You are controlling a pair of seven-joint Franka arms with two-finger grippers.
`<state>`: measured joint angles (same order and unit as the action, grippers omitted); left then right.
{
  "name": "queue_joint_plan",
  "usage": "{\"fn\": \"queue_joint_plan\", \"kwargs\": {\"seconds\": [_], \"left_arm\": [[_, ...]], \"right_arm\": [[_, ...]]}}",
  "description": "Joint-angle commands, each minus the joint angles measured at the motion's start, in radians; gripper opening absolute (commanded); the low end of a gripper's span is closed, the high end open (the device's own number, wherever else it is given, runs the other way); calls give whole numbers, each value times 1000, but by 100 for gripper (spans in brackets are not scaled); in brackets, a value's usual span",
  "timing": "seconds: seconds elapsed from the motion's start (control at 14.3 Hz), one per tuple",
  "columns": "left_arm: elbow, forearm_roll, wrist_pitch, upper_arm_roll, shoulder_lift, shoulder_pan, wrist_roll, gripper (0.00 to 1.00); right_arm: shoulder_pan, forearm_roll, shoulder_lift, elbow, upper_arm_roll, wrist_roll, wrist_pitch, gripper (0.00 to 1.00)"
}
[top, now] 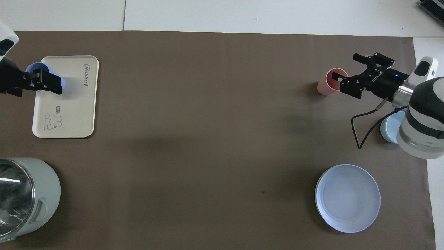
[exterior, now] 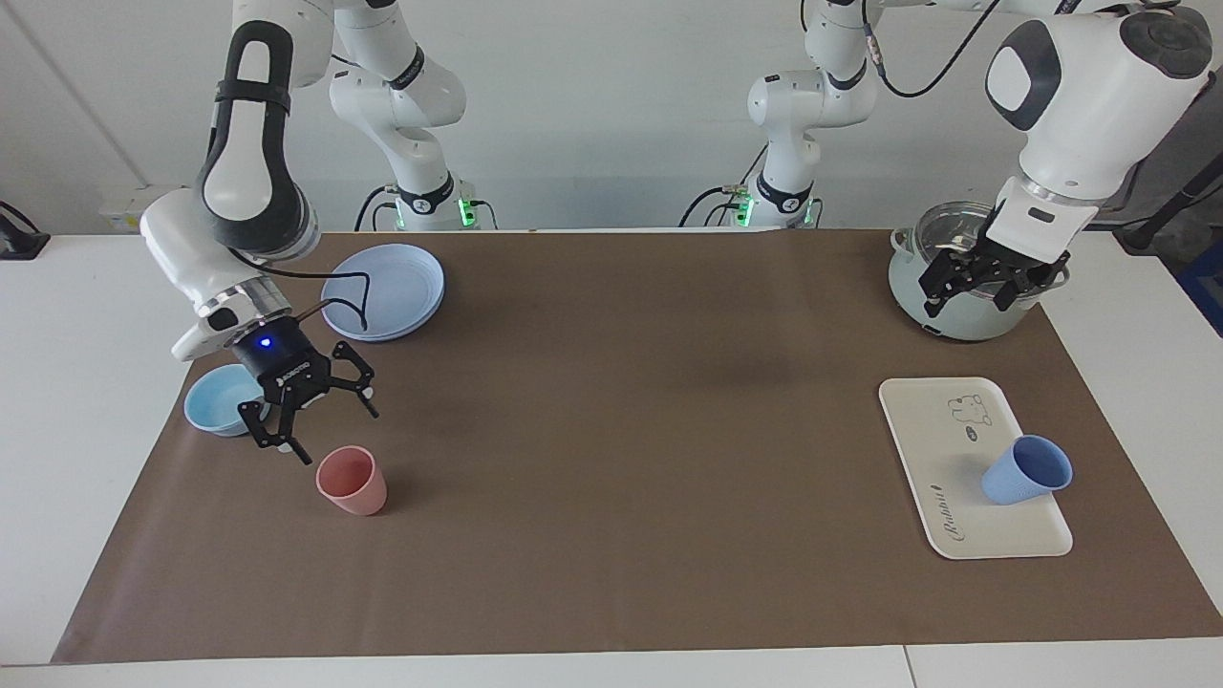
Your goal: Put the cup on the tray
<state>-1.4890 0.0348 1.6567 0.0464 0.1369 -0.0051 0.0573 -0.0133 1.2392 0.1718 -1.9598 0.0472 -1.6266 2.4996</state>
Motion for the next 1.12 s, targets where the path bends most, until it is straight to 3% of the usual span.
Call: {"fn": "queue_joint_plan", "kwargs": {"seconds": [0.0,0.35,0.63,0.91,1.05], "left_arm": [[-56,11,22,-2,-45,4,1,100],[-157,10,15,-13,-108,-21,-1,100],[-218,10,-9,-88,-160,-112,-5,100],[-180,10,-23,-89,-174,-101,-7,100],[-175,10,-57,-83,-181,-99,-7,100]], "right_arm": [[-4,-180,-32,13,-3,185,5,100],[27,-638,-115,24,-6,624,-27,100],[29,-981,-195,33,-9,963,-164,100],[29,-1193,-212,126,-17,1183,-371,100],[29,-1221,-212,162,-17,1261,-460,100]]}}
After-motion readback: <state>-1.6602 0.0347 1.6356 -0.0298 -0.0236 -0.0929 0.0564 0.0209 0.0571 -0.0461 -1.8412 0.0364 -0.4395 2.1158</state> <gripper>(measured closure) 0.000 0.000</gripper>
